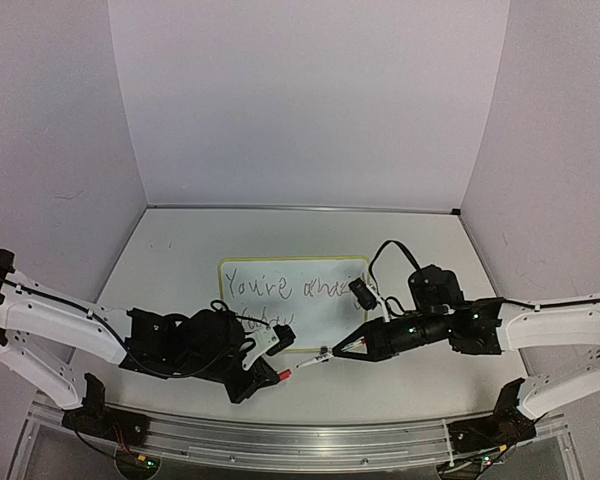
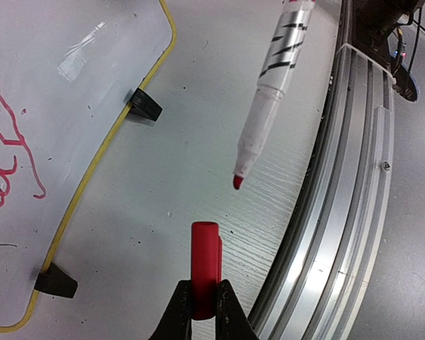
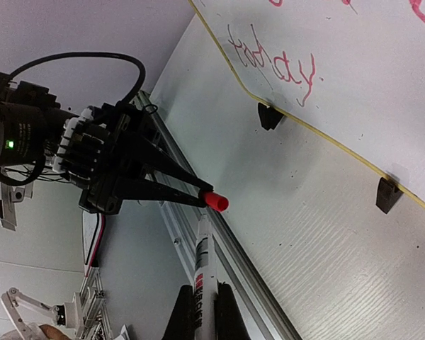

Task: Write a sentence on the whiteboard
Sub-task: Insert the pen cap into the whiteboard marker, then put down the whiteboard marker at the center of the board.

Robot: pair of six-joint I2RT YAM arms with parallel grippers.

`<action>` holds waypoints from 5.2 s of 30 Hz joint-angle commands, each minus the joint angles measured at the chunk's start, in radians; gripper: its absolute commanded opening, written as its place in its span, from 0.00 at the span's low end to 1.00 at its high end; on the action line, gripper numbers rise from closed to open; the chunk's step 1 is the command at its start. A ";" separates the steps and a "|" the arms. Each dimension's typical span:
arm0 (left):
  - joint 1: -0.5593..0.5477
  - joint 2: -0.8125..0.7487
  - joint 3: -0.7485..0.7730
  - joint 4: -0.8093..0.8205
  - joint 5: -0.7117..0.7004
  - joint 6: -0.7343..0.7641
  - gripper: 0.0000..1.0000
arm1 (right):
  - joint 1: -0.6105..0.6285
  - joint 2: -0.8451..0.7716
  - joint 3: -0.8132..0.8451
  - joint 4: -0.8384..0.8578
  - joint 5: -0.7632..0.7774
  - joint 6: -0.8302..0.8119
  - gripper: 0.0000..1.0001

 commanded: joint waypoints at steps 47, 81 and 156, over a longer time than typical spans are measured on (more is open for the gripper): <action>0.005 -0.140 -0.041 0.078 0.026 0.003 0.00 | -0.011 0.057 0.014 0.151 -0.099 0.066 0.00; 0.004 -0.188 0.006 0.082 0.124 0.085 0.00 | -0.010 0.195 0.028 0.360 -0.315 0.182 0.00; 0.225 -0.308 0.081 -0.175 -0.164 -0.125 0.82 | 0.008 0.147 0.018 -0.293 0.352 0.058 0.88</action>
